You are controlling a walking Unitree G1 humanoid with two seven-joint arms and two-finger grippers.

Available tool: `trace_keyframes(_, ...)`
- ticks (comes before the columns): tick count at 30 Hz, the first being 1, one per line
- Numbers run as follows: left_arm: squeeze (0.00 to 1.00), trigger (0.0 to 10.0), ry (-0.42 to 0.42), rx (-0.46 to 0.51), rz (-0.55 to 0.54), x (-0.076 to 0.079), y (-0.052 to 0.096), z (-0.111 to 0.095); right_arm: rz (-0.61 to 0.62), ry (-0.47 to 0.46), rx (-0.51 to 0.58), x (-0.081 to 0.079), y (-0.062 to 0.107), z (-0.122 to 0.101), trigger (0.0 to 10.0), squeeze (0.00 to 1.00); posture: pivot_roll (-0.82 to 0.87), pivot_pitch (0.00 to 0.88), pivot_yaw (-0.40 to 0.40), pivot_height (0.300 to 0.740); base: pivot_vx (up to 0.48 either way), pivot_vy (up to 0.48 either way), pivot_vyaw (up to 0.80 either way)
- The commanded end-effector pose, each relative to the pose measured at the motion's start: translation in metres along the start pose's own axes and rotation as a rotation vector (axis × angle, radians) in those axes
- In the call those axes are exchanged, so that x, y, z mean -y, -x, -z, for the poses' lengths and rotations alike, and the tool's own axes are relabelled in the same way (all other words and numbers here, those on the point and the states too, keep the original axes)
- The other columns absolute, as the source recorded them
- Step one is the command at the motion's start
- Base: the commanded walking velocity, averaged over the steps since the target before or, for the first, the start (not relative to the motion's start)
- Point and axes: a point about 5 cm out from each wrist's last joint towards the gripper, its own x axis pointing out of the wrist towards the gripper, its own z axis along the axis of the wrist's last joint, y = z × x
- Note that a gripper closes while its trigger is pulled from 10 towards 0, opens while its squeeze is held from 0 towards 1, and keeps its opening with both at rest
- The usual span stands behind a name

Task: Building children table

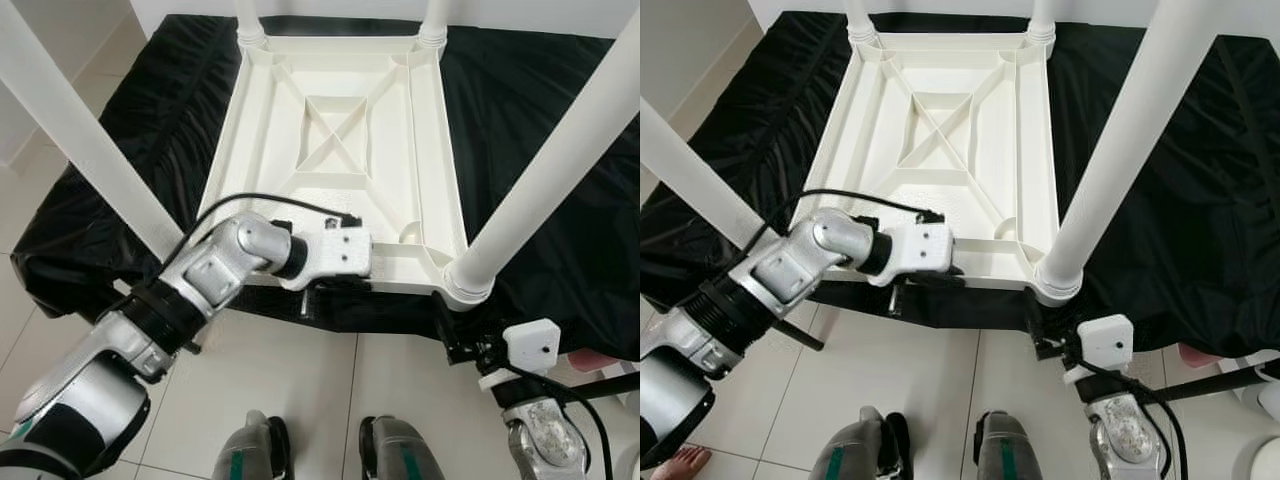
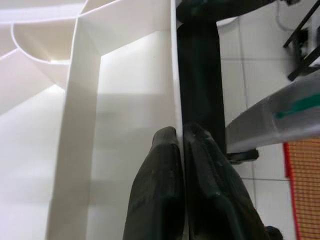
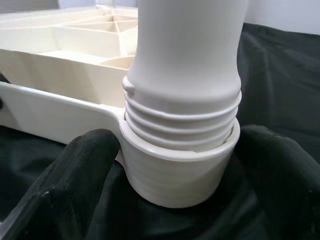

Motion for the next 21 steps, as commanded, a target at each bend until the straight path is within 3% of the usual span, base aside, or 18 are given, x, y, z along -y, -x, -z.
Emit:
trace_keyframes(1, 0.00, 10.0, -0.039, 0.086, 0.016, -0.005, 0.014, -0.020, 0.012, -0.024, 0.019, 0.000, -0.002, -0.003, 10.0, 0.00, -0.10, 0.140, 0.064, 0.740, 0.000, 0.000, 0.00)
trace_keyframes(9, 0.00, 10.0, -0.045, 0.151, -0.004, -0.008, 0.021, -0.033, -0.004, -0.065, 0.012, -0.001, -0.007, 0.000, 10.0, 0.00, -0.09, 0.128, 0.049, 0.740, 0.000, 0.000, 0.00)
trace_keyframes(14, 0.00, 10.0, -0.053, 0.150, -0.017, -0.013, 0.025, -0.035, -0.060, -0.070, 0.002, -0.005, -0.002, 0.003, 10.0, 0.00, -0.09, 0.122, 0.045, 0.740, 0.000, 0.000, 0.00)
trace_keyframes(21, 0.00, 10.0, -0.044, 0.132, -0.020, -0.015, 0.028, -0.031, -0.116, -0.021, -0.001, 0.007, 0.008, -0.003, 10.0, 0.00, -0.10, 0.115, 0.050, 0.740, 0.000, 0.000, 0.00)
